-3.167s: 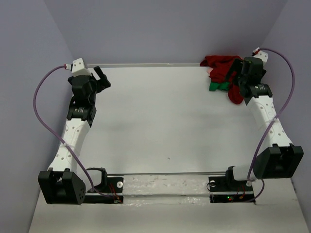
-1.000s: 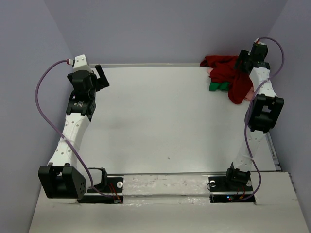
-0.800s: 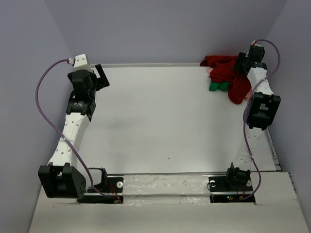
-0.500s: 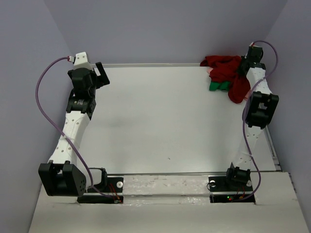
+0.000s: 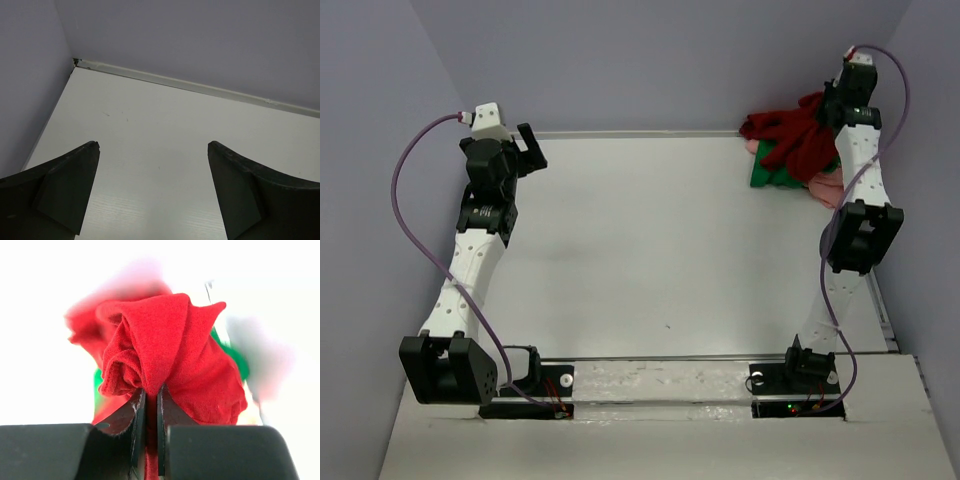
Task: Fold and stack the t-shirts
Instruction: Grab crumpled tshirt from the corner of the board with the right arm, then move the tshirt to the center of the board
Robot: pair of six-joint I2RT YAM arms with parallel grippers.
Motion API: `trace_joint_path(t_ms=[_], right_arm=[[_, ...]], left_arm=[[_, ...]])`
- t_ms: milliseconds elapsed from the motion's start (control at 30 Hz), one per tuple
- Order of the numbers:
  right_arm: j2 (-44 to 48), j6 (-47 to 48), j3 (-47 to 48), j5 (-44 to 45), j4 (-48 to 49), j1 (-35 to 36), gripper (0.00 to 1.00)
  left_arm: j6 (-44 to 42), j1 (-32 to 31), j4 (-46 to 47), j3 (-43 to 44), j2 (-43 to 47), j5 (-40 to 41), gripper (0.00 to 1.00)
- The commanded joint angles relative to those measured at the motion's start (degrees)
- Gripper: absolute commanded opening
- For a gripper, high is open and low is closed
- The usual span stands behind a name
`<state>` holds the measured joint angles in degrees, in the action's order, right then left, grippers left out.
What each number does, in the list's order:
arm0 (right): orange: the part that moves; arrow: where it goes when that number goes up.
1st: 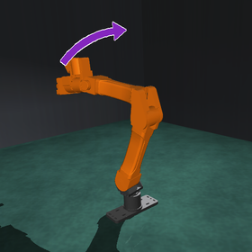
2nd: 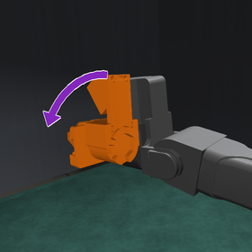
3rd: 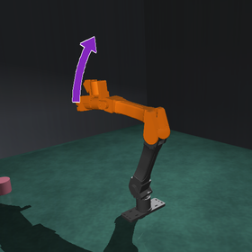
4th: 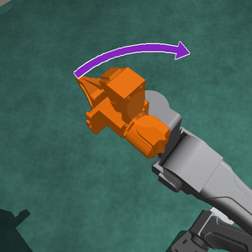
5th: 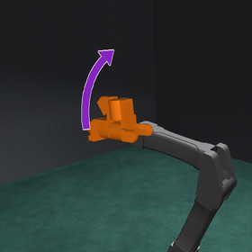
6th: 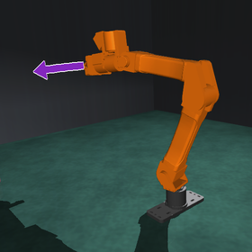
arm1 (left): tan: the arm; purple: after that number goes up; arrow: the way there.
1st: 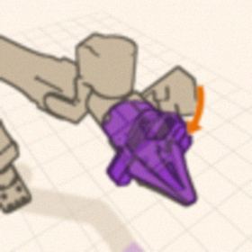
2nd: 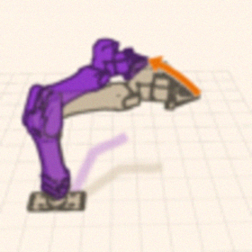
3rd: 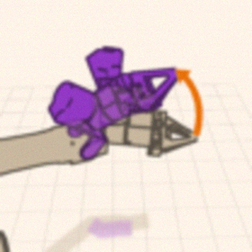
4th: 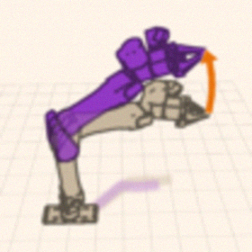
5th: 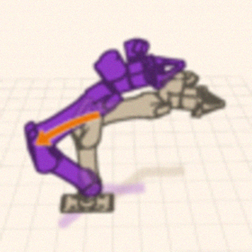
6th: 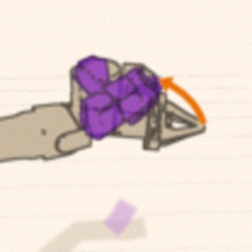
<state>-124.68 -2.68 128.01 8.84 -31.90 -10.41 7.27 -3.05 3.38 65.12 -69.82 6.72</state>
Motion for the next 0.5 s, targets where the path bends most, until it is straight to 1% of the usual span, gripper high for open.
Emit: trace_joint_path(t_ms=[0,100,133,200,267,367,467], right_arm=[[16.46,1.97,7.61,-6.19,7.45,2.15,0.00],[20.52,1.98,6.12,-8.40,11.94,2.68,0.00],[21.40,1.97,5.94,-7.88,12.21,2.68,0.00],[22.73,5.04,5.85,-6.91,11.95,2.68,0.00],[24.05,5.84,4.27,-7.69,11.95,2.68,0.00],[26.68,5.32,0.50,-8.40,11.95,2.68,0.00],[27.39,4.17,-0.04,-10.23,11.95,2.68,0.00]], left_arm=[[-1.03,-0.29,6.72,-1.31,2.94,-2.59,0.99],[-0.76,-0.38,7.78,-1.49,3.20,-3.29,0.99],[-0.68,-0.47,8.13,-1.58,3.37,-3.47,0.99],[-0.68,-0.55,8.49,-1.49,3.82,-3.82,0.99],[-0.41,-0.64,8.58,-1.40,3.90,-4.17,0.99],[-0.59,-1.25,8.40,-1.23,3.90,-4.26,0.99],[-0.59,-1.70,8.40,-1.66,4.17,-4.61,0.99]])
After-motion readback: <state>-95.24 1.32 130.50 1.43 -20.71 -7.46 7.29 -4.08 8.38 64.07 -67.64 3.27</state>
